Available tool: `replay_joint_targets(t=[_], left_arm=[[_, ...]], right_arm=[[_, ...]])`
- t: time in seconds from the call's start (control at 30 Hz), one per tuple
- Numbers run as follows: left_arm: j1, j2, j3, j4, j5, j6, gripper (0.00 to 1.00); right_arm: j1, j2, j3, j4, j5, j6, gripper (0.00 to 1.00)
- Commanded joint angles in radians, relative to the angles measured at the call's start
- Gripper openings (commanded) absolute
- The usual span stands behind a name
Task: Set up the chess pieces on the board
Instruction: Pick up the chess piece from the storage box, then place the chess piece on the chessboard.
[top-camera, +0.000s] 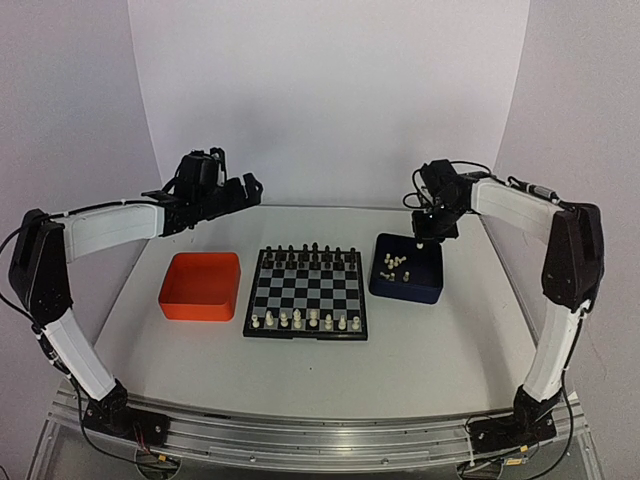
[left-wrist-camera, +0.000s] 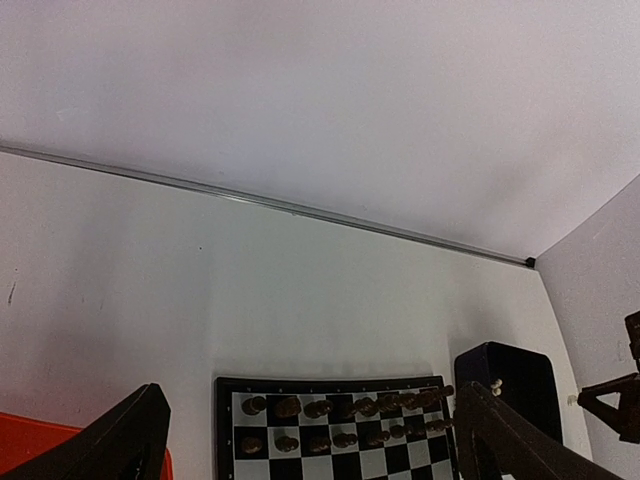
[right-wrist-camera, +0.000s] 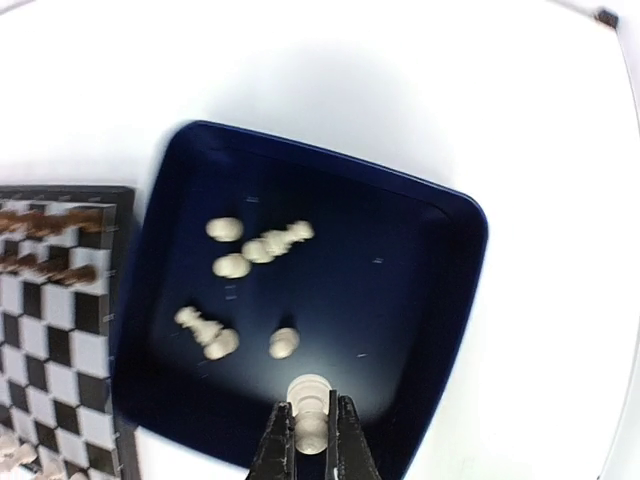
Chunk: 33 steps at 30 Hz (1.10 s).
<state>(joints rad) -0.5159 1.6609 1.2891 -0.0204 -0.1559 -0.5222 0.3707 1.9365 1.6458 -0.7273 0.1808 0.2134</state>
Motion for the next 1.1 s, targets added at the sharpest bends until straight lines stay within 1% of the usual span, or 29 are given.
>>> replay_joint_targets(t=[0.0,0.2,0.3,0.9,1.07], left_arm=[[0.002,-0.068,-0.024,0.044,0.014,-0.001,1.0],[0.002,-0.091,-0.05,0.038,0.027,0.001,1.0],[0.002,-0.096,-0.058,0.028,0.034,0.001,1.0],[0.002,-0.126,-0.091,0.027,0.052,0.001,1.0],[0.002,-0.128,-0.092,0.027,0.052,-0.002,1.0]], right_arm=[[0.118,-0.073,-0.006,-0.01,-0.056,-0.073,0.0],[0.245,-0.027,0.007,-0.013,-0.207,-0.108,0.0],[0.296,0.015,0.02,-0.018,-0.225,-0.111,0.0],[0.392,0.142,0.018,-0.058,-0.211,-0.1,0.0],[0.413,0.16,0.022,-0.072,-0.181,-0.113,0.0]])
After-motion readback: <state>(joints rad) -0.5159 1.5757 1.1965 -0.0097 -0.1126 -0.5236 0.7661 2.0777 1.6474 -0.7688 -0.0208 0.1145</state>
